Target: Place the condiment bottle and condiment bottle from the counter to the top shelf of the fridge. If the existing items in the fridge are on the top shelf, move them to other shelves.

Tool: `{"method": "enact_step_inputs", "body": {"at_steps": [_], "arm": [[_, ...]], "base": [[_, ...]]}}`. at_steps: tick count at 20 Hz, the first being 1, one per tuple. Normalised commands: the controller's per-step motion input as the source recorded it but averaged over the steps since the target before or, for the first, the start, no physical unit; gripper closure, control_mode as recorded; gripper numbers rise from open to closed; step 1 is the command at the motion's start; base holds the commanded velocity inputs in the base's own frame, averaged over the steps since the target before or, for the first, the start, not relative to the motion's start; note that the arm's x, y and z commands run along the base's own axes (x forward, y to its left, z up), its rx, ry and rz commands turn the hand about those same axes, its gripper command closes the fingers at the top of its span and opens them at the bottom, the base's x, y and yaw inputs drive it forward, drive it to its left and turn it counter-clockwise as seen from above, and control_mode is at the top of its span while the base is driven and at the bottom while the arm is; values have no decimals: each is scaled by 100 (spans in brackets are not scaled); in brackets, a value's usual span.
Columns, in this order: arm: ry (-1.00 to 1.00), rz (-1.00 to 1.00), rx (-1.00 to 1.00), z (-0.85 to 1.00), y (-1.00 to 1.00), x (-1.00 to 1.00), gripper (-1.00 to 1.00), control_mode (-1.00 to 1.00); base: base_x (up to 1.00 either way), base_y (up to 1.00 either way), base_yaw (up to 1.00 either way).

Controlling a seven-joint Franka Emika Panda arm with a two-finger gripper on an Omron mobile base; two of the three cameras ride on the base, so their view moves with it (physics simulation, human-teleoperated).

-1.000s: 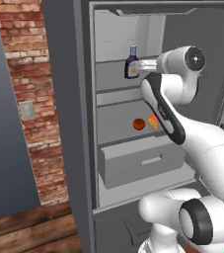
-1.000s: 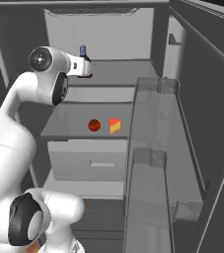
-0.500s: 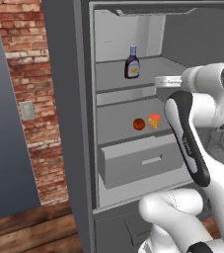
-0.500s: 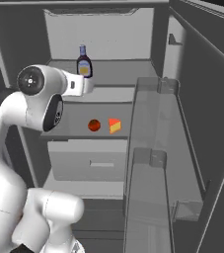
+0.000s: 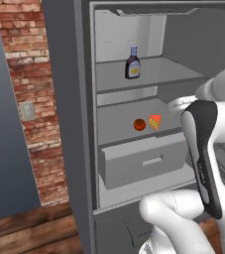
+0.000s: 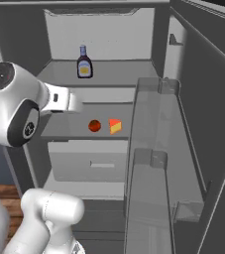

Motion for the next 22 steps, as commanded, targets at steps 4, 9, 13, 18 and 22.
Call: {"method": "enact_step_inputs", "body": {"at_steps": [4,9,13,18,22], "arm": [[33,3,-18,-34,0,-81,-100,-100],[9,6,-8,-4,5,-11,-100,-100],[1,0,0,0,0,0,-100,-100],[3,4,-1,-4,0,-25,-100,100],[0,0,0,0,0,0,-100,100]], "base": [[0,0,0],[0,0,0],[0,0,0],[-60,7,10],[-100,25,17]]}}
